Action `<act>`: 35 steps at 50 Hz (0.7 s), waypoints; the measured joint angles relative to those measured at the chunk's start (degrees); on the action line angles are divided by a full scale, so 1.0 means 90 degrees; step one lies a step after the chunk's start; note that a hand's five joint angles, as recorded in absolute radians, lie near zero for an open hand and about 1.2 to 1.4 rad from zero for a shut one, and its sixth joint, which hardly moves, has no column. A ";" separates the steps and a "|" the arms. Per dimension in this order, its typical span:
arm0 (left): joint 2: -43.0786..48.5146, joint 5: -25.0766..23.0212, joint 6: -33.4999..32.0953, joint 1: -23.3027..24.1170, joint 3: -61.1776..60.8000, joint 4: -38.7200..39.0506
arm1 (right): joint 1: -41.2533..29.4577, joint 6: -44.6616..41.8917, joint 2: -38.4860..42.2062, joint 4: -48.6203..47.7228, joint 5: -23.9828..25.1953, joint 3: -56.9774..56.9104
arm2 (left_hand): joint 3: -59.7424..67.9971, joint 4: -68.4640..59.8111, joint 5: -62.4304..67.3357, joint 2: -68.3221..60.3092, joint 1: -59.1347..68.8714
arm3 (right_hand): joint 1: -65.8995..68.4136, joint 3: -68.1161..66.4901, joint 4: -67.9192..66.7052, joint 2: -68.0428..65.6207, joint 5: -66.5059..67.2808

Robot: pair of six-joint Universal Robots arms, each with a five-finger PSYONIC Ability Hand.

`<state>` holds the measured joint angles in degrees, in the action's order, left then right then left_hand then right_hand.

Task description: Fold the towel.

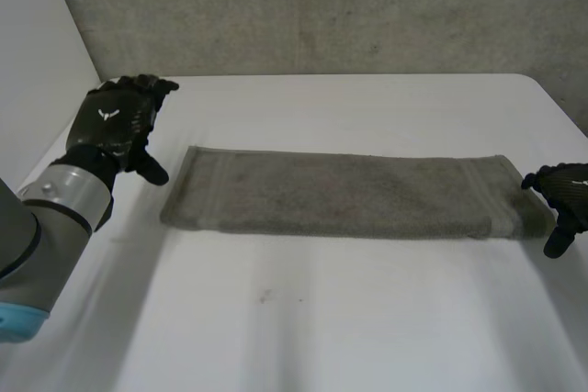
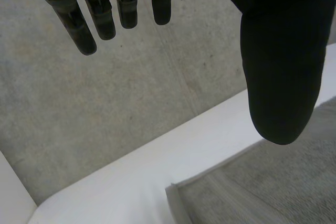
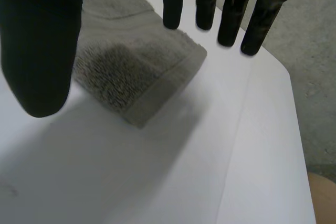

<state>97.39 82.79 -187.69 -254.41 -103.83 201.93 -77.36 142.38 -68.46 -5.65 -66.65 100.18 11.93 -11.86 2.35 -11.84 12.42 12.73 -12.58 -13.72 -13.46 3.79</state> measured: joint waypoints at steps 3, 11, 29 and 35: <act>0.0062 0.0002 0.0002 -0.0003 -0.0131 0.0107 | 0.0051 -0.0001 0.0231 -0.0372 0.0017 0.0050 | -0.0001 0.0002 -0.0002 0.0004 -0.0001 | 0.1028 -0.1414 -0.1284 -0.1327 0.1211; 0.0174 -0.0007 0.0005 -0.0005 -0.0213 0.0137 | 0.0067 0.0010 0.0673 -0.0789 0.0009 -0.0057 | -0.0024 0.0016 -0.0011 0.0015 -0.0001 | 0.4065 -0.4977 -0.4851 -0.4925 0.4638; 0.0164 -0.0015 0.0005 0.0011 -0.0321 0.0122 | 0.0482 -0.0484 0.0826 -0.1056 -0.0377 -0.0484 | -0.0025 0.0019 -0.0012 0.0017 -0.0002 | 0.4831 -0.6137 -0.6065 -0.5995 0.5844; 0.0151 -0.0014 0.0005 0.0009 -0.0353 0.0125 | 0.0811 -0.0966 0.0831 -0.0966 -0.0703 -0.0663 | -0.0024 -0.0042 0.0044 0.0023 -0.0024 | 0.4828 -0.6137 -0.6066 -0.5995 0.5847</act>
<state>98.75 82.66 -187.65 -254.33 -107.01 203.05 -70.07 133.69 -60.98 -14.35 -72.98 94.21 11.71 -12.24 2.75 -11.64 12.20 56.17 -67.82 -68.32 -67.41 56.41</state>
